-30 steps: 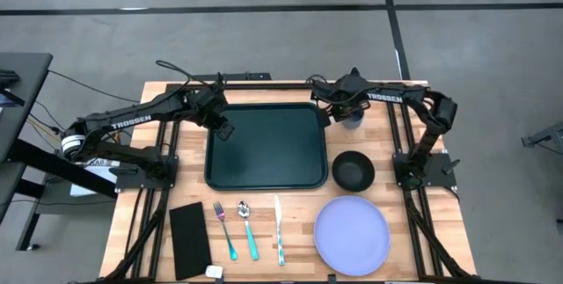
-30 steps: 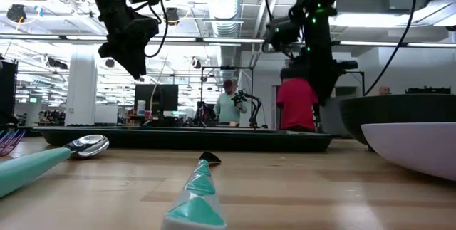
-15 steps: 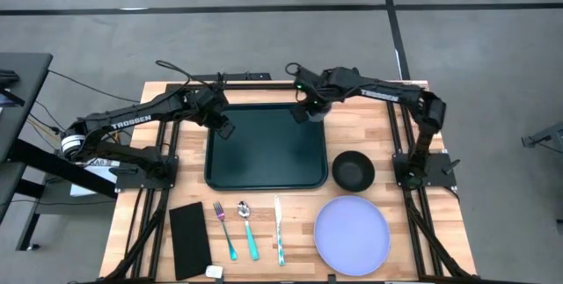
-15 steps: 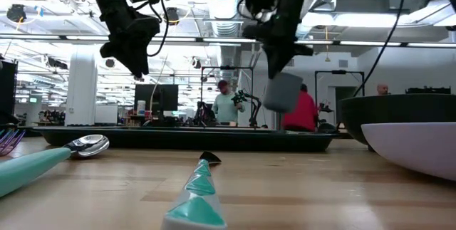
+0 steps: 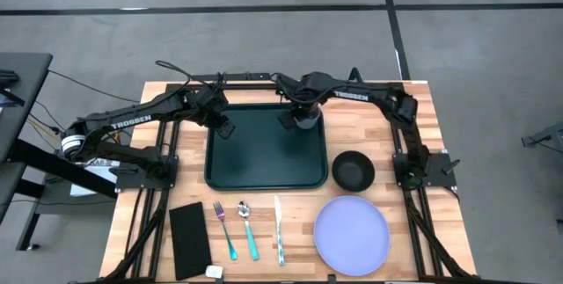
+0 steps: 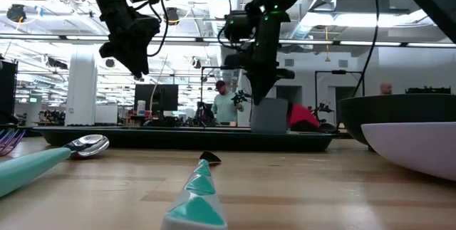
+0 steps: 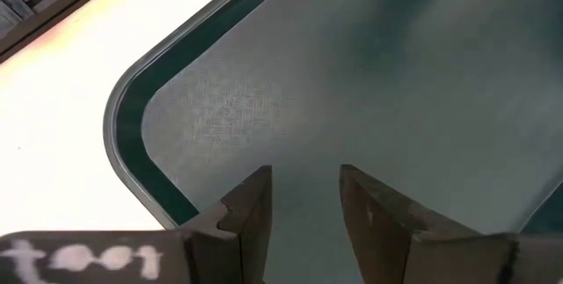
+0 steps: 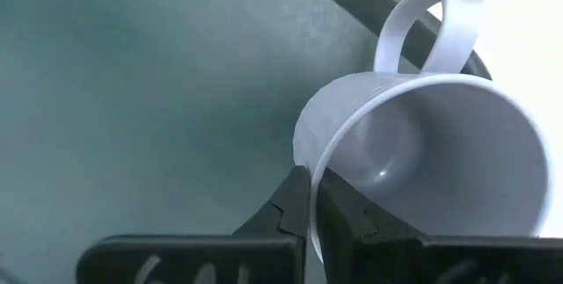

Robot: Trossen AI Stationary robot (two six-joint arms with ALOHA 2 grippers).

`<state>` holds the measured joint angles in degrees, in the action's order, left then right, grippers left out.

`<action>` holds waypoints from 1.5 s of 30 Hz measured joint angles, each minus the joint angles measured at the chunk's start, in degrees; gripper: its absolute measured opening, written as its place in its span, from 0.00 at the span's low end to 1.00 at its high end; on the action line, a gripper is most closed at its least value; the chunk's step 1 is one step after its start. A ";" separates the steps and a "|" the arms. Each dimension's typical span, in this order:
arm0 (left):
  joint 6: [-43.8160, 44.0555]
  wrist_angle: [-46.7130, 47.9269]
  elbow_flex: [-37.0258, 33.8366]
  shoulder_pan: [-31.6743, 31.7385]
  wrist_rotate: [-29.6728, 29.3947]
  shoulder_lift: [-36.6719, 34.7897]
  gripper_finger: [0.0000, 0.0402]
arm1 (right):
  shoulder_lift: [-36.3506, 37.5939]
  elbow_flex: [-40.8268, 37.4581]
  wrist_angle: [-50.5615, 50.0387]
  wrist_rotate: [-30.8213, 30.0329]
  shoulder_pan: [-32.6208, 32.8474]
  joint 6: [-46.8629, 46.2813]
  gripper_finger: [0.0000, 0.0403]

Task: Set up tray
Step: Put the blue mug on the green serving tray, then put the purple plate on the green serving tray below the blue mug

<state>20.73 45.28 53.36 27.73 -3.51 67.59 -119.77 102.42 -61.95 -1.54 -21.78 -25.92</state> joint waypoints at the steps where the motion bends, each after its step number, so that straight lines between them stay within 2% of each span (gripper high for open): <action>1: 0.00 0.01 0.00 0.00 -0.04 0.00 0.30 | -0.58 0.44 -0.20 -0.05 0.01 0.47 0.01; 10: 0.02 -0.01 0.00 0.00 -0.20 0.00 0.30 | -3.19 3.25 -0.81 -3.07 0.02 2.00 0.02; 15: 0.02 0.00 0.00 0.00 -0.18 0.00 0.30 | -3.12 3.27 -0.09 -4.19 -0.06 2.40 0.06; 21: 0.02 0.00 0.00 0.00 -0.17 0.00 0.30 | -3.06 3.27 -0.41 -5.64 -0.07 3.95 0.16; 29: 0.02 0.00 0.00 0.00 -0.17 0.00 0.30 | -2.17 3.24 -1.06 -5.07 0.87 4.97 0.37; 37: 0.02 0.00 0.00 0.00 -0.15 0.00 0.30 | 5.28 3.25 -0.38 -5.88 2.48 4.18 0.48; 41: 0.00 0.00 0.00 0.00 -0.15 0.00 0.30 | 11.94 3.27 -7.94 -5.85 5.72 -1.56 0.49; 45: 0.00 -0.03 0.00 0.00 -0.13 0.00 0.30 | 18.01 3.27 -14.50 -8.03 12.03 -9.75 0.49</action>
<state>20.73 45.25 53.36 27.73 -3.64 67.59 -101.76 105.69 -76.46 -9.57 -9.75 -35.66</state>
